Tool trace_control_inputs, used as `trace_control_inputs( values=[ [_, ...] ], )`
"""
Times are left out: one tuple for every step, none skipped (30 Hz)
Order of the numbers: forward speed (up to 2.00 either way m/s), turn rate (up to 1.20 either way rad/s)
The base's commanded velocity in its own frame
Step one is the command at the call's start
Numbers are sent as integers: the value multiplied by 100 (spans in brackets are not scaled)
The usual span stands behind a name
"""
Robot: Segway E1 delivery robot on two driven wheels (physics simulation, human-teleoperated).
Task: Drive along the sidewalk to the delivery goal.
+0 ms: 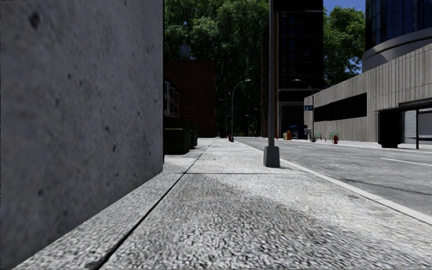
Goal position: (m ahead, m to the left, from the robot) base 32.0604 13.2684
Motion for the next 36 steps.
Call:
trace_control_inputs(
  values=[
    [200,0],
    [200,0],
    [200,0],
    [200,0],
    [200,0],
    [200,0],
    [200,0],
    [200,0],
    [200,0],
    [200,0],
    [200,0],
    [200,0],
    [200,0],
    [200,0],
    [200,0],
    [200,0],
    [200,0],
    [200,0],
    [200,0],
    [200,0],
    [200,0],
    [200,0],
    [200,0],
    [200,0],
    [200,0],
    [200,0],
    [200,0],
    [200,0],
    [200,0],
    [200,0],
    [200,0],
    [200,0],
    [200,0],
    [200,0],
    [200,0],
    [200,0]
  ],
)
